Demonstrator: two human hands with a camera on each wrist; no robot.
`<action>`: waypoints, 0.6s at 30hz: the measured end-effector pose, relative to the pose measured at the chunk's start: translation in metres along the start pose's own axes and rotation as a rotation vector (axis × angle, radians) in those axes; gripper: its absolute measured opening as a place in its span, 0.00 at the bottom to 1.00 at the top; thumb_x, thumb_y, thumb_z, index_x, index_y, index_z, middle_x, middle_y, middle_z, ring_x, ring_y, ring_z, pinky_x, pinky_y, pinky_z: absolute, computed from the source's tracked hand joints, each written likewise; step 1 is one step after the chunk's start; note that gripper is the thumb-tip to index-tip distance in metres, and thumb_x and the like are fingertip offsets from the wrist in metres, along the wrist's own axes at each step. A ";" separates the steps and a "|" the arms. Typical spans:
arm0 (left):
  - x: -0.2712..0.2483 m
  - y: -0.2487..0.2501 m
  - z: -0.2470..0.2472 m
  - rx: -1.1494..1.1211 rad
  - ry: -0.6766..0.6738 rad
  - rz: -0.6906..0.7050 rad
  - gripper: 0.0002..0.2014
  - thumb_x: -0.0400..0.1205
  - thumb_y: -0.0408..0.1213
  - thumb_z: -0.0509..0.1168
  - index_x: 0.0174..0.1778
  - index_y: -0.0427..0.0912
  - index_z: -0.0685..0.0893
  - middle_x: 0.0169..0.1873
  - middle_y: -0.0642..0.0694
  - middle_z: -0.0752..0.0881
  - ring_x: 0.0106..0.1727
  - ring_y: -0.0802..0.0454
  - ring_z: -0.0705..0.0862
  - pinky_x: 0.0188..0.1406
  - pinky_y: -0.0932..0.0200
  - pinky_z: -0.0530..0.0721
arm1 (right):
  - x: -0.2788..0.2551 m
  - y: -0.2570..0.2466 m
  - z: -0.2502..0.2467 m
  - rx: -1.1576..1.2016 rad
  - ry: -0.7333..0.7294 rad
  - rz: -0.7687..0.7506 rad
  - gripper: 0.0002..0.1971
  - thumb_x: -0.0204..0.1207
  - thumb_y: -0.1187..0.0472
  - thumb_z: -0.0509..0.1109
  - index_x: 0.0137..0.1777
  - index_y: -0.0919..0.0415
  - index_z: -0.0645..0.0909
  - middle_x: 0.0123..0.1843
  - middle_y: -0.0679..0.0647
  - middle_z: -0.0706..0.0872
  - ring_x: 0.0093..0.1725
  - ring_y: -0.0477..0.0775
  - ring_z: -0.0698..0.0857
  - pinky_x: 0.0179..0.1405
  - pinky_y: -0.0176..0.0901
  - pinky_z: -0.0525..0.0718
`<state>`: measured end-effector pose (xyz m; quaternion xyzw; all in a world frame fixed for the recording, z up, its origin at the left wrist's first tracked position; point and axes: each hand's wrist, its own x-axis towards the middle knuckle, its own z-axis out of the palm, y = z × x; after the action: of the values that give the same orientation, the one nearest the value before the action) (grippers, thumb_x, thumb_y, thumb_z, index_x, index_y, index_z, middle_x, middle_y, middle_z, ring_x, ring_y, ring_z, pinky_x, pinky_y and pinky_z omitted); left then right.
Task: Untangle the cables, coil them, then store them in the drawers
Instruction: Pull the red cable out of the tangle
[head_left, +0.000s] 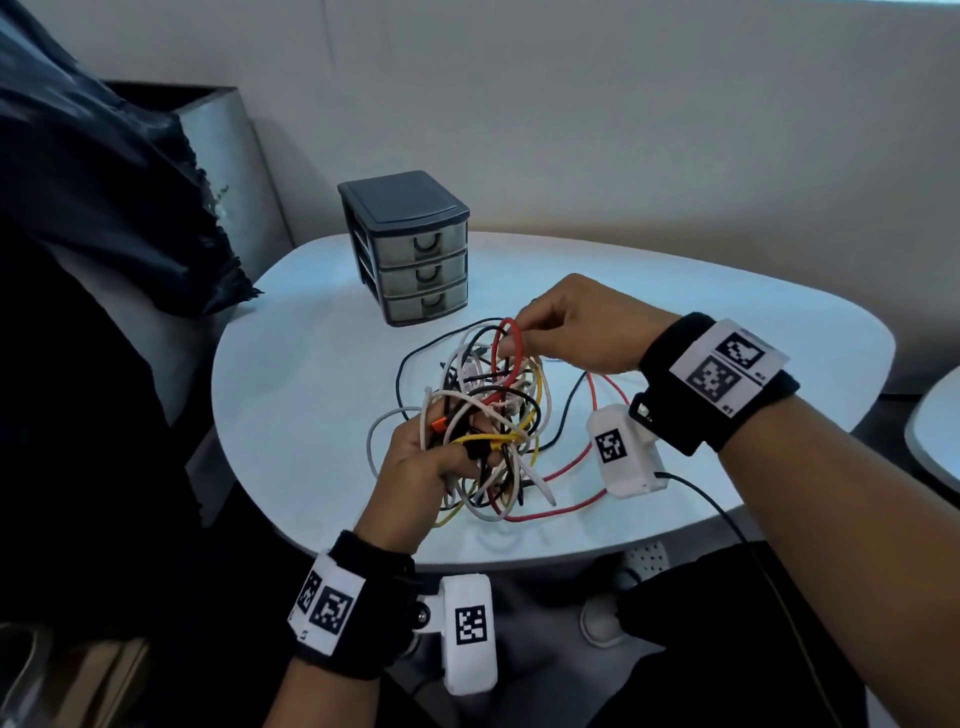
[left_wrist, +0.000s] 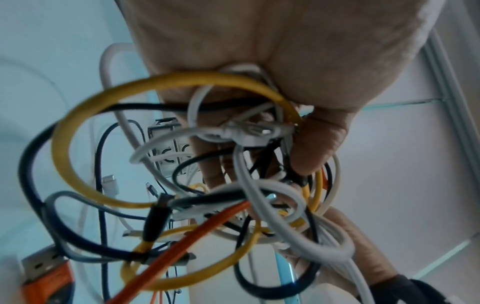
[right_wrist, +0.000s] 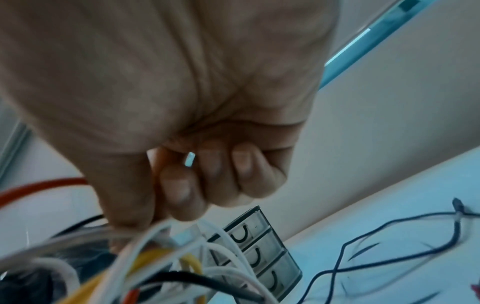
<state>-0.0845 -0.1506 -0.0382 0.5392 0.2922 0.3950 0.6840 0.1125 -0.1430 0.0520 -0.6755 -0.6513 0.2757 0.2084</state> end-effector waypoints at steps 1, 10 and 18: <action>0.001 -0.002 -0.002 0.004 0.006 0.000 0.15 0.58 0.24 0.59 0.38 0.34 0.84 0.27 0.38 0.84 0.30 0.47 0.84 0.27 0.64 0.78 | -0.001 0.000 -0.002 0.024 0.010 -0.008 0.09 0.76 0.44 0.74 0.41 0.46 0.92 0.30 0.52 0.81 0.31 0.53 0.69 0.34 0.44 0.70; 0.002 -0.004 -0.003 -0.018 0.002 0.000 0.16 0.57 0.24 0.59 0.35 0.40 0.86 0.29 0.39 0.85 0.32 0.45 0.84 0.31 0.57 0.83 | -0.001 0.003 -0.004 0.224 0.016 0.038 0.07 0.81 0.64 0.69 0.45 0.59 0.88 0.42 0.57 0.92 0.36 0.48 0.82 0.36 0.44 0.78; 0.000 -0.002 -0.003 0.016 0.004 -0.010 0.15 0.57 0.25 0.60 0.33 0.42 0.87 0.30 0.39 0.85 0.33 0.43 0.85 0.44 0.39 0.75 | 0.001 0.008 0.003 0.113 -0.050 -0.036 0.04 0.76 0.60 0.77 0.46 0.49 0.92 0.40 0.44 0.93 0.41 0.39 0.89 0.53 0.37 0.85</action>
<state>-0.0869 -0.1491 -0.0411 0.5424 0.2996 0.3902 0.6810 0.1171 -0.1430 0.0446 -0.6438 -0.6517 0.3251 0.2348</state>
